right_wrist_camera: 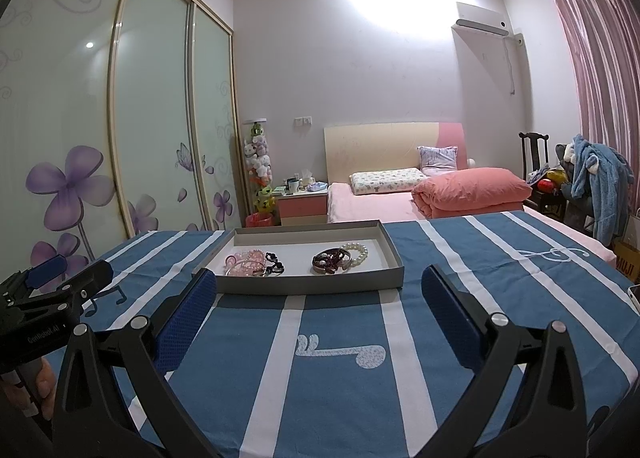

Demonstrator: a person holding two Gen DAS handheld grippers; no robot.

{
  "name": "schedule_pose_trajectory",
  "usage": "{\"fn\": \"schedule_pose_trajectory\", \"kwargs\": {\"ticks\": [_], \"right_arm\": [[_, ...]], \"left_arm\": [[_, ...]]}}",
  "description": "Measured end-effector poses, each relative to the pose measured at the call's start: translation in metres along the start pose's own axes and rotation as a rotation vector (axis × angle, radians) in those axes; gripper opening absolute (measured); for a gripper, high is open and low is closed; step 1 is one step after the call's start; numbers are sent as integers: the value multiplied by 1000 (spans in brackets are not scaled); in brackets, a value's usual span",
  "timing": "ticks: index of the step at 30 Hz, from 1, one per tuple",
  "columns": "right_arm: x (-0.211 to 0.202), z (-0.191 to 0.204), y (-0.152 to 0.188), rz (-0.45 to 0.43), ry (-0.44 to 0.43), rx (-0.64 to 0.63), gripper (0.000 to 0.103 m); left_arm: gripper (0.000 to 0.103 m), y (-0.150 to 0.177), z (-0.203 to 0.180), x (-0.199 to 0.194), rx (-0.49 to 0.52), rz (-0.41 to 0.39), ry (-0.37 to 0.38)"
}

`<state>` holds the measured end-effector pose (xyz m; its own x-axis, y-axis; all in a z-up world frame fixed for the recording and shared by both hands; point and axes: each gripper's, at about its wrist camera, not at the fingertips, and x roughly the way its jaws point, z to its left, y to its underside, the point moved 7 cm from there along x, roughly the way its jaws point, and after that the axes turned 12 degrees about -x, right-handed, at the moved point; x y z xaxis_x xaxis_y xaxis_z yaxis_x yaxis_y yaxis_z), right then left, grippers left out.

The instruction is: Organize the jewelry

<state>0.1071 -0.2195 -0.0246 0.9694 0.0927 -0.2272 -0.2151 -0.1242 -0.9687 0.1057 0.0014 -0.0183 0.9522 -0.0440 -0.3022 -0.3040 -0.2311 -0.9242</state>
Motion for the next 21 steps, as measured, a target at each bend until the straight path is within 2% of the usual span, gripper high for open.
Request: {"fn": "schedule_pose_trajectory", "kwargs": {"ticks": [21], "right_arm": [[0, 1, 1, 3, -1, 0, 101]], "left_arm": [[98, 1, 0, 1, 0, 3, -2]]}}
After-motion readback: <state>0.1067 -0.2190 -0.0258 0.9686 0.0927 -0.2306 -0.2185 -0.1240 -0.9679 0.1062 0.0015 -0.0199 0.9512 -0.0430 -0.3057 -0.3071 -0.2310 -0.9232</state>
